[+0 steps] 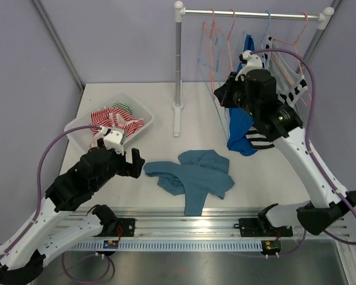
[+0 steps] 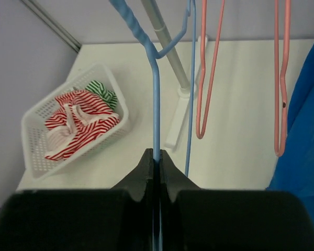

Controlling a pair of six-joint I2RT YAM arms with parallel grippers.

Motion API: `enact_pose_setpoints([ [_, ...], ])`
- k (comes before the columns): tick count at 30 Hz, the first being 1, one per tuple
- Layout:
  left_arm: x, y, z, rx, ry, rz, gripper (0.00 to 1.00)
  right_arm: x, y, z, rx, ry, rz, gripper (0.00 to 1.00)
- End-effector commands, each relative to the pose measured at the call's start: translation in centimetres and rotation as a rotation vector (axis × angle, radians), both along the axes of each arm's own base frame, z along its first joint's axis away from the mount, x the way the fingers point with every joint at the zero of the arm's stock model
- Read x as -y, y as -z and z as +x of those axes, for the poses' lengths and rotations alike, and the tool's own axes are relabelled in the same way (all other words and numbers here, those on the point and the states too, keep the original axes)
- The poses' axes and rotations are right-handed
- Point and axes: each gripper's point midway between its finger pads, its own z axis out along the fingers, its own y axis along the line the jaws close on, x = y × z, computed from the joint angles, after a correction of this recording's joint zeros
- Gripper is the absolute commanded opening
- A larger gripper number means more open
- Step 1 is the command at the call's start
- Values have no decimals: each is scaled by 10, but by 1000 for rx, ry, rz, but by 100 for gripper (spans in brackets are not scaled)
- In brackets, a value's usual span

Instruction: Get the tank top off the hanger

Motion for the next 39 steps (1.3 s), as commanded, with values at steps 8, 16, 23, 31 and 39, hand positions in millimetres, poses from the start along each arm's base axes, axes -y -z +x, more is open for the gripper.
enact_pose_setpoints([
  [8, 1, 25, 11, -13, -10, 79, 99, -22, -51, 72, 113, 119, -88, 0],
  [16, -4, 26, 11, -6, -37, 75, 99, -33, -67, 128, 156, 177, -75, 0],
  [23, 1, 26, 10, -12, -13, 68, 99, -37, -64, 169, 183, 191, -22, 0],
  [31, 7, 13, 12, -28, -27, 18, 99, -29, -36, 165, 133, 232, -25, 7],
  [39, 64, 15, 28, -114, 0, -157, 99, -24, -73, 129, 173, 150, -12, 62],
])
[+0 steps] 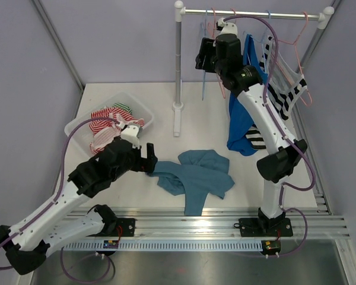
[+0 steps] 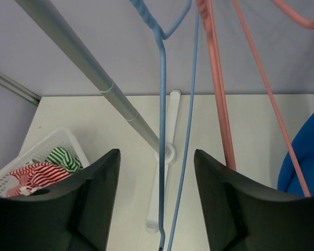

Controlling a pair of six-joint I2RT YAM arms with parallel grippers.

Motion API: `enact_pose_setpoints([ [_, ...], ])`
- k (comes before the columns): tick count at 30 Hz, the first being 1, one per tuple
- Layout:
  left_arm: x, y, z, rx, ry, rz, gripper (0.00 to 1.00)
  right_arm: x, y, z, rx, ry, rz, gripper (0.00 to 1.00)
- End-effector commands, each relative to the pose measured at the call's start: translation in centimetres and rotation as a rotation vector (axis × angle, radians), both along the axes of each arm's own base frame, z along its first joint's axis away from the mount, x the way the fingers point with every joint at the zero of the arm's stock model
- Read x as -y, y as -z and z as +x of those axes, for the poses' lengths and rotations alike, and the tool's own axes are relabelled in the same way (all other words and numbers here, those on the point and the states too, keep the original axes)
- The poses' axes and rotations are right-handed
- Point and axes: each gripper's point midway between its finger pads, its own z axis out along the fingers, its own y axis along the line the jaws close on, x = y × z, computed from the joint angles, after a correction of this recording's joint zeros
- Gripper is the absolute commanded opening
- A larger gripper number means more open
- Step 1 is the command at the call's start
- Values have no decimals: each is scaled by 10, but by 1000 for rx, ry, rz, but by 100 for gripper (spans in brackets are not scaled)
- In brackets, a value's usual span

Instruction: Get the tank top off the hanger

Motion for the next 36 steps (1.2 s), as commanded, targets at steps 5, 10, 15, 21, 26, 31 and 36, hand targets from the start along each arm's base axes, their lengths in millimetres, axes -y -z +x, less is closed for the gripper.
enact_pose_setpoints([
  [5, 84, -7, 25, -1, 95, -119, 99, 34, -128, -89, 239, -76, 79, 100],
  [10, 144, 17, 33, -65, 244, -95, 99, 53, -141, -146, 260, -147, 69, 99],
  [15, 201, 79, 34, -180, 350, -54, 99, 81, -124, -221, 270, -208, 81, 100],
  [21, 228, 141, 37, -273, 334, 51, 99, 95, -90, -278, 277, -285, 96, 99],
  [26, 225, 196, 25, -365, 312, 156, 83, 97, -77, -296, 260, -327, 78, 99],
  [31, 204, 193, 26, -335, 242, 192, 3, 103, -79, -299, 288, -313, 74, 100],
  [36, 153, 108, 55, -139, 64, 210, 0, 107, -79, -299, 303, -291, 75, 100],
])
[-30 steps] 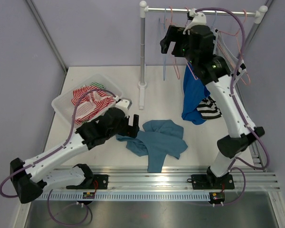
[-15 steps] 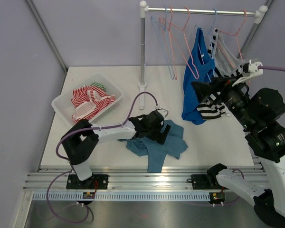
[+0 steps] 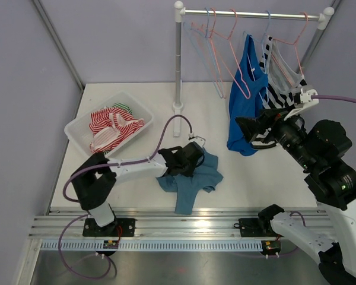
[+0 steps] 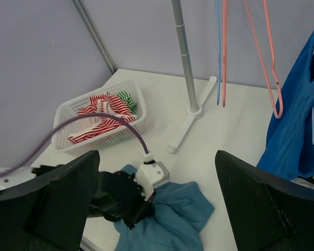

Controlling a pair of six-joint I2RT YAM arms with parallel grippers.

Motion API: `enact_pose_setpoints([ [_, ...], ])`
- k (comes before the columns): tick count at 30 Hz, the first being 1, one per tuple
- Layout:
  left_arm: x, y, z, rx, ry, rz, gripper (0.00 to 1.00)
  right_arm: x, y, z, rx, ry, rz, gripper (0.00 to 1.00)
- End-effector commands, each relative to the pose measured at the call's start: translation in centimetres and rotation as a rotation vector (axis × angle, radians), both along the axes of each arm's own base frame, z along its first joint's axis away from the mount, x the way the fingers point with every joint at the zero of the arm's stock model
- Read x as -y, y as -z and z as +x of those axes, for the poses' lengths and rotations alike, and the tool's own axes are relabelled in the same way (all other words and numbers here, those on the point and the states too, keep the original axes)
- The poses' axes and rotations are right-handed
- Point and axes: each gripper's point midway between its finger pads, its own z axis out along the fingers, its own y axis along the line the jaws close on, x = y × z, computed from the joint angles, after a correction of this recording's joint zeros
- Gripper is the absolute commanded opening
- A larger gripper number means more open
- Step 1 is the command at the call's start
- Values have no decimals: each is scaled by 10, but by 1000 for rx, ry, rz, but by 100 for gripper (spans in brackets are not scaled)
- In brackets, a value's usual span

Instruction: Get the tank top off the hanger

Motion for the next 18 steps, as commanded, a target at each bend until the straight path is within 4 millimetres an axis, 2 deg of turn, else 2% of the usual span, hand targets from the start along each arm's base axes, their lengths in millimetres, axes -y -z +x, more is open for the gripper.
enact_pose_setpoints([
  [1, -46, -87, 43, 227, -186, -11, 0, 3, -10, -2, 52, 8, 7, 100],
  [2, -63, -98, 46, 233, -214, 16, 0, 5, -10, -2, 54, 16, 9, 99],
  [3, -75, -126, 51, 274, -246, -21, 0, 6, -9, -1, 54, 22, 8, 99],
  [4, -90, -150, 66, 307, -290, -39, 0, 6, -9, -1, 57, 24, 10, 100],
  [6, -119, -181, 73, 342, -343, -49, 0, 7, -9, -1, 60, 33, 13, 99],
  [7, -141, -196, 87, 366, -394, -42, 0, 7, -7, 1, 56, 34, 11, 100],
  [9, -164, -227, 99, 407, -444, -43, 0, 7, -7, 1, 62, 34, 16, 100],
  [10, -187, -234, 111, 416, -498, -18, 0, 6, -6, 2, 59, 34, 15, 99],
  [11, -197, -255, 115, 435, -520, -25, 0, 6, -6, 2, 63, 34, 17, 100],
  [12, -205, -262, 119, 431, -534, -26, 0, 6, -6, 2, 63, 34, 17, 99],
  [13, -222, -263, 128, 420, -568, 3, 0, 6, -7, 3, 67, 34, 14, 99],
  [14, -230, -274, 135, 432, -588, -8, 0, 5, -6, 4, 65, 34, 11, 100],
  [15, -235, -295, 141, 457, -592, -49, 0, 6, -6, 4, 68, 35, 9, 99],
  [16, -256, -305, 151, 472, -631, -44, 0, 6, -6, 4, 70, 35, 1, 100],
  [17, -263, -296, 160, 432, -637, -19, 0, 6, -6, 3, 72, 35, -1, 99],
  [18, -266, -311, 166, 444, -633, -54, 0, 11, -6, 5, 74, 62, -3, 100],
])
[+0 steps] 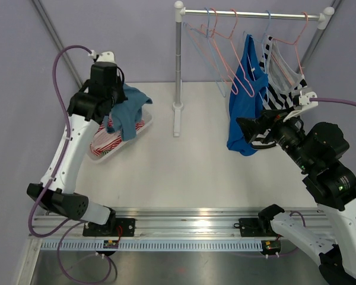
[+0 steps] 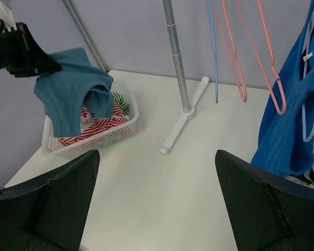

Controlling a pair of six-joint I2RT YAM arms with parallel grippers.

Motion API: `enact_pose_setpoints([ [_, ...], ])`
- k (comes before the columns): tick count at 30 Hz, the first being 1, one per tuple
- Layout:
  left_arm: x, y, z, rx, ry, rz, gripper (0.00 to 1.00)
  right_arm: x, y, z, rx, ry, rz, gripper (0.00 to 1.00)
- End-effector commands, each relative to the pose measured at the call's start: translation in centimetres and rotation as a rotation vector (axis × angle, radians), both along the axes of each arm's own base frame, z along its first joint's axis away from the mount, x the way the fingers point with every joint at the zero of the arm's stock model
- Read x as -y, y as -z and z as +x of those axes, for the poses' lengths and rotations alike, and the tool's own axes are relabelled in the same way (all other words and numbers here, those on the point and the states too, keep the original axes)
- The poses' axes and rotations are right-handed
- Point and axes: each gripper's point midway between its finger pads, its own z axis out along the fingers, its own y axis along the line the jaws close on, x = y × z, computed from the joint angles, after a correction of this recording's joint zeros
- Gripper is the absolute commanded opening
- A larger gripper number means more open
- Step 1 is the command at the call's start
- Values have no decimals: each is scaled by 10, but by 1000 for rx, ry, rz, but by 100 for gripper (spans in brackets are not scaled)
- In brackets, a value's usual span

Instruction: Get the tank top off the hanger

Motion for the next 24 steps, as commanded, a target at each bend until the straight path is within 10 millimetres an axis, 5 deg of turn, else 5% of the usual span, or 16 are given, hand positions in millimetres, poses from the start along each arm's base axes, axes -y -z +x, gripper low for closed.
enact_pose_setpoints([
  [1, -34, -9, 22, -49, 2, 18, 0, 6, -12, 5, 64, 37, -8, 99],
  [5, -57, 31, 48, -158, -9, 19, 0, 12, -6, 15, 59, 90, -21, 99],
  [8, -65, 80, 67, -289, 7, -14, 0, 17, 4, 33, -2, 169, -35, 99],
  [11, -70, 150, 78, -451, 6, -30, 0, 10, 9, 45, -30, 162, -47, 99],
  [12, -71, 186, 82, -537, 3, -46, 0, 6, 9, 47, -32, 149, -43, 100],
  [16, -67, 264, 73, -751, 11, -71, 0, -4, 6, 57, -30, 135, -25, 100],
  [18, -66, 279, 69, -799, 10, -77, 0, 3, -1, 65, -29, 192, -23, 100],
  [20, -65, 271, 71, -775, 6, -79, 0, 9, 15, 82, -116, 265, -77, 99],
  [22, -70, 254, 76, -707, -22, -65, 22, 26, 16, 97, -160, 380, -137, 99],
  [24, -72, 214, 79, -595, -25, -72, 41, 29, 12, 104, -160, 391, -147, 100],
])
